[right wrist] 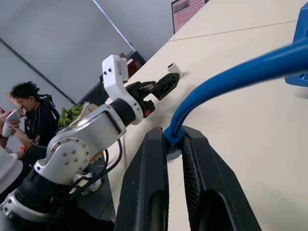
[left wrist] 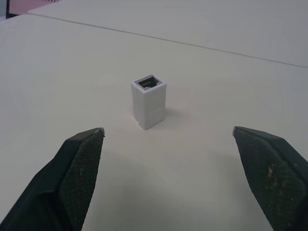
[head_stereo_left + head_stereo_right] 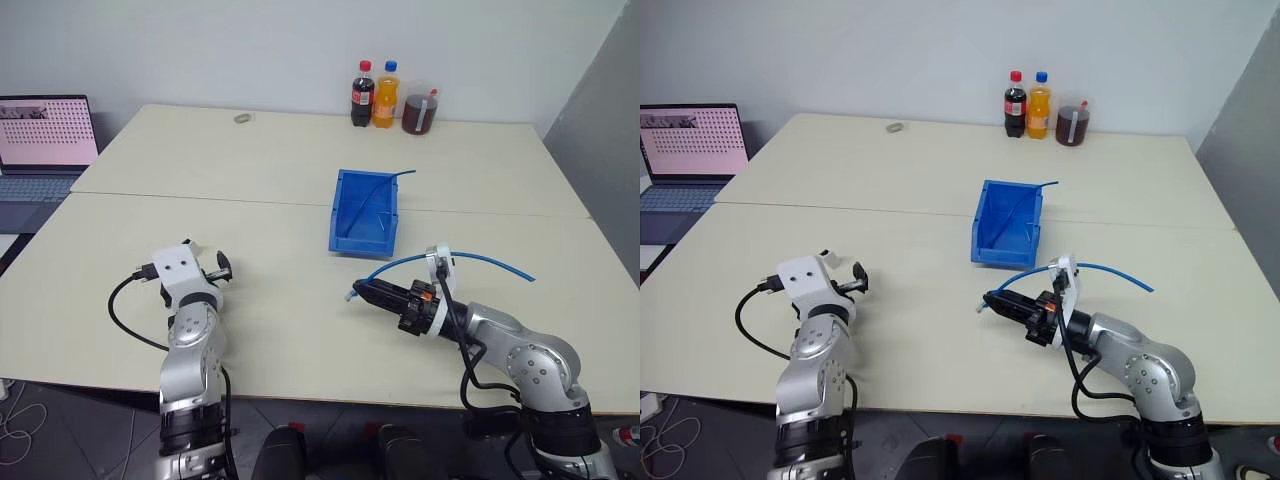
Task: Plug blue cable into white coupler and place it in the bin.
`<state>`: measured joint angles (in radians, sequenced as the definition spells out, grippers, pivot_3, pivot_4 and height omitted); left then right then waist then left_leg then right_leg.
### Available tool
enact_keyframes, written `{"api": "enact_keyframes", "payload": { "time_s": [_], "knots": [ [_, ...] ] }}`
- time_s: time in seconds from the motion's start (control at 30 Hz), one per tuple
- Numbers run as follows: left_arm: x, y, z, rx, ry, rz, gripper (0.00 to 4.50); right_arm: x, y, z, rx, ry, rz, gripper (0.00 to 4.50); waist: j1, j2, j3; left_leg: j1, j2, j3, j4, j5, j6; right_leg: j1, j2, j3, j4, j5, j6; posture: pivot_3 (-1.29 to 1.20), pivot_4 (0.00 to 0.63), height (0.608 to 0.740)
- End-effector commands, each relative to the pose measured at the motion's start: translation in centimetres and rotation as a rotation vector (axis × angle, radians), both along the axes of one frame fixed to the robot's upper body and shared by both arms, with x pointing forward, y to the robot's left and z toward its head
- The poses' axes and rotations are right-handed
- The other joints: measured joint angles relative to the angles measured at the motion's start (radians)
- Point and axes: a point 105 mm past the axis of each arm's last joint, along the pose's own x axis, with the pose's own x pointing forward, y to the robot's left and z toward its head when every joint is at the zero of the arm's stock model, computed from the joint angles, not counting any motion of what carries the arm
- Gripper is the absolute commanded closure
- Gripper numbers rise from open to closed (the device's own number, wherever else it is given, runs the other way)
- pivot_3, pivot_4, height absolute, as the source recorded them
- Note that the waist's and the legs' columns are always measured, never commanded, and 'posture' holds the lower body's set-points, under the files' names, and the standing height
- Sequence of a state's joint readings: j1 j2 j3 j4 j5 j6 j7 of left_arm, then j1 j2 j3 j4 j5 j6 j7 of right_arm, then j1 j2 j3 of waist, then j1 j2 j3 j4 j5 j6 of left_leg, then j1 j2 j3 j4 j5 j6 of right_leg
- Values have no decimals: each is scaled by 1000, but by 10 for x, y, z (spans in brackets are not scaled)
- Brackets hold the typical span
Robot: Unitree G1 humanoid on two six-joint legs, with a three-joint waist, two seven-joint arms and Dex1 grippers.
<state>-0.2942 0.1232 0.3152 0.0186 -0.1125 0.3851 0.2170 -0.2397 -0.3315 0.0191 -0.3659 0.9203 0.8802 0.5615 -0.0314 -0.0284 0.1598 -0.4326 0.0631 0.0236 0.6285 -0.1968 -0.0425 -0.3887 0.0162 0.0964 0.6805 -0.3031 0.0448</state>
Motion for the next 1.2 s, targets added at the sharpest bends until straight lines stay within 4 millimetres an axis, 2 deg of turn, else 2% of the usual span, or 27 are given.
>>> {"api": "enact_keyframes", "payload": {
  "time_s": [0.03,0.3,0.7,0.83,1.2],
  "knots": [
    [11,5,10,9,-20,22,0,3,-2,10,12,-49,-9,4372,0,0,0,0,0,0,0,0,0,0,0,0,0,0,0,0,150,740],
    [28,10,11,2,-10,78,0,3,-3,10,4,-50,-19,4373,-1,0,0,0,0,0,0,0,0,0,0,0,0,0,0,0,150,740],
    [41,17,13,-7,-17,126,0,2,-5,8,-10,-47,-23,4373,1,0,0,0,0,0,0,0,0,0,0,0,0,0,0,0,150,740],
    [43,18,13,-7,-21,128,625,1,-5,8,-12,-47,-22,4374,0,0,0,0,0,0,0,0,0,0,0,0,0,0,0,0,150,740],
    [42,18,12,-9,-18,137,2990,1,-4,8,-8,-45,-24,4374,0,0,0,0,0,0,0,0,0,0,0,0,0,1,0,0,150,740]
  ]
}}
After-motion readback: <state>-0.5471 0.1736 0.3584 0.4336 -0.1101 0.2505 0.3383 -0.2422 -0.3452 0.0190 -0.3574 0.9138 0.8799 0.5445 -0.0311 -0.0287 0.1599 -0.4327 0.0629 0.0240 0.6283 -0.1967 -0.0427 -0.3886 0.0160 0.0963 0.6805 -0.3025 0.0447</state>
